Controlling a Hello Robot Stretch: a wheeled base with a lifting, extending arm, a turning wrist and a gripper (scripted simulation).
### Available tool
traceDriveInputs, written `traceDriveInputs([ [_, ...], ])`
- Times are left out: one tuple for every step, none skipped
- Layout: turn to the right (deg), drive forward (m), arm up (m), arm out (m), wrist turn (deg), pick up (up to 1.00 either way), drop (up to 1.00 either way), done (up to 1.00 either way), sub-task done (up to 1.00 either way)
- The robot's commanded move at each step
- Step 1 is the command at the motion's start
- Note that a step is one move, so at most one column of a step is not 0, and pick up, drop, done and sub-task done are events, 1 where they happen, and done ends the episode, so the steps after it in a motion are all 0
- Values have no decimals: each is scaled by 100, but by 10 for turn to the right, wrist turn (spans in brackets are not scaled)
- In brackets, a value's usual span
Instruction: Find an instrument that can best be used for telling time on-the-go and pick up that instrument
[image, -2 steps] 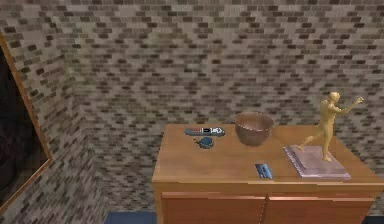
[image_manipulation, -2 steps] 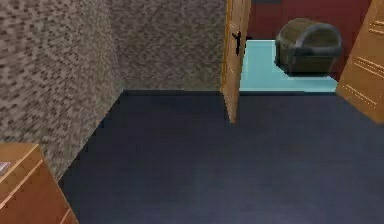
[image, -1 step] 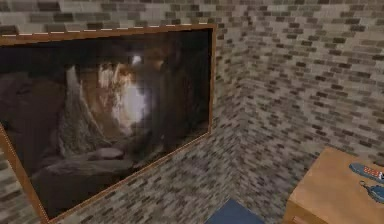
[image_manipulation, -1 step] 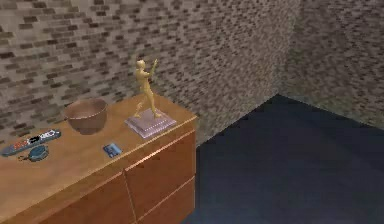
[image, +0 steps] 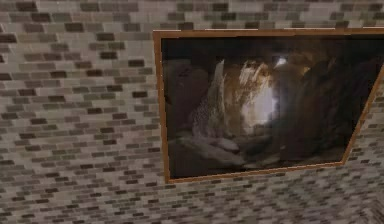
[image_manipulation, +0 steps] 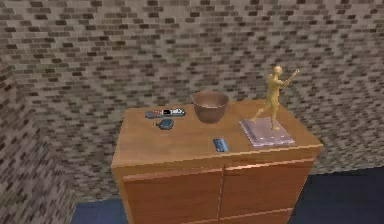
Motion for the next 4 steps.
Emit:
traceDriveInputs([
  [-30,0,0,0,0,0,0,0,0],
  [450,0,0,0,0,0,0,0,0],
  [450,0,0,0,0,0,0,0,0],
  [300,0,0,0,0,0,0,0,0],
])
